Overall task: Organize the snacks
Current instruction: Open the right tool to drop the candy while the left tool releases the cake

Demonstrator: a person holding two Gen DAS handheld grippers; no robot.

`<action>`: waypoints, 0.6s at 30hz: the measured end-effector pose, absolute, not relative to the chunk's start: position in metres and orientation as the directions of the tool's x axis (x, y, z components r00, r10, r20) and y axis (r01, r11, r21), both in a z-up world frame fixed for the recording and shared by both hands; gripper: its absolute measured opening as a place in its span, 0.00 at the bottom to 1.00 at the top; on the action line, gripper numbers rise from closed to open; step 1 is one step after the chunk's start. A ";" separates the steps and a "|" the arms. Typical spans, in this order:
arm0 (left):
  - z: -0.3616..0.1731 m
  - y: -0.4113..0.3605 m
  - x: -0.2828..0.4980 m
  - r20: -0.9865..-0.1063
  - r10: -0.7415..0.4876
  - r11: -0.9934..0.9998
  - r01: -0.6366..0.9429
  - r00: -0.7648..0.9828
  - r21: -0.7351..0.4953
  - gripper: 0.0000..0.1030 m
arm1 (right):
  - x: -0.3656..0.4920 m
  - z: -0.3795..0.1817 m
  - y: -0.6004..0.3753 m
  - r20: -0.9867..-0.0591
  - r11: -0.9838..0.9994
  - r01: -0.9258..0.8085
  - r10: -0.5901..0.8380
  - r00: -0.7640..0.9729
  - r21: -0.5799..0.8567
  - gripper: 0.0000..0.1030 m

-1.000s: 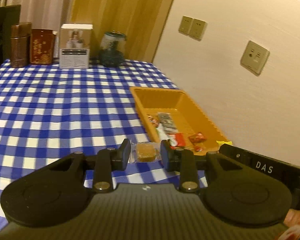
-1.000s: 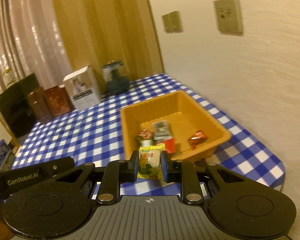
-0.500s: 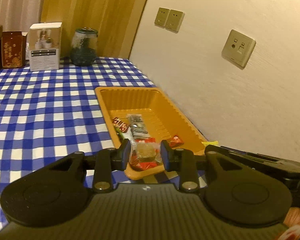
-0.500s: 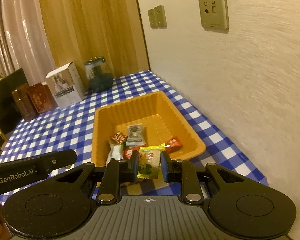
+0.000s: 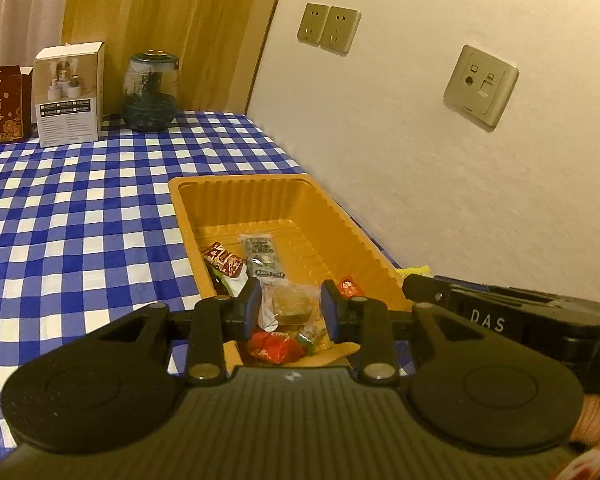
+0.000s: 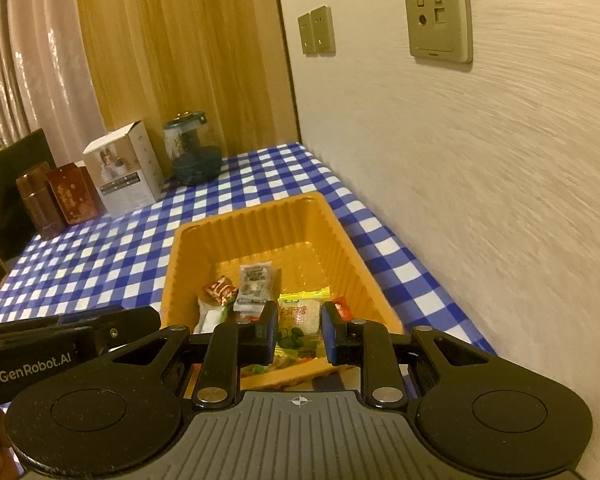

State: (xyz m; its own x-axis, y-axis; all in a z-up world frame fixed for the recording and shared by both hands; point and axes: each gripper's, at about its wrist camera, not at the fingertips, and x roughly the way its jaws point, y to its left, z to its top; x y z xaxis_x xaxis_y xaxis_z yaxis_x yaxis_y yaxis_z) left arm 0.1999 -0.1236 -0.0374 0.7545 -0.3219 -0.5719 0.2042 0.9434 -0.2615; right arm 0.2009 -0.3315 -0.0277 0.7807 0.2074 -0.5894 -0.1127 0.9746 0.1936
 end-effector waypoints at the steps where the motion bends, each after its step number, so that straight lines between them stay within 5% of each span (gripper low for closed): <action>1: -0.038 -0.125 0.203 -0.574 -0.323 0.943 0.206 0.753 -0.260 0.28 | 0.203 -0.028 -0.332 -0.590 0.975 -0.113 0.208 0.780 0.194 0.23; 13: -0.050 -0.138 0.241 -0.583 -0.325 0.945 0.236 0.745 -0.226 0.29 | 0.236 -0.037 -0.335 -0.598 0.978 -0.120 0.201 0.776 0.173 0.23; 18: -0.055 -0.137 0.251 -0.579 -0.304 0.953 0.236 0.757 -0.192 0.43 | 0.241 -0.043 -0.335 -0.606 0.977 -0.113 0.200 0.770 0.179 0.23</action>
State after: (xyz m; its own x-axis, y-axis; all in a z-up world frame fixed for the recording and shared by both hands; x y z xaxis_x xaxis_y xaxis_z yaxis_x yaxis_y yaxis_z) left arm 0.2513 -0.1372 -0.0551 0.7568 -0.3038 -0.5788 0.2357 0.9527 -0.1919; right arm 0.2415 -0.3352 -0.0428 0.7699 0.2003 -0.6059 -0.1134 0.9773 0.1790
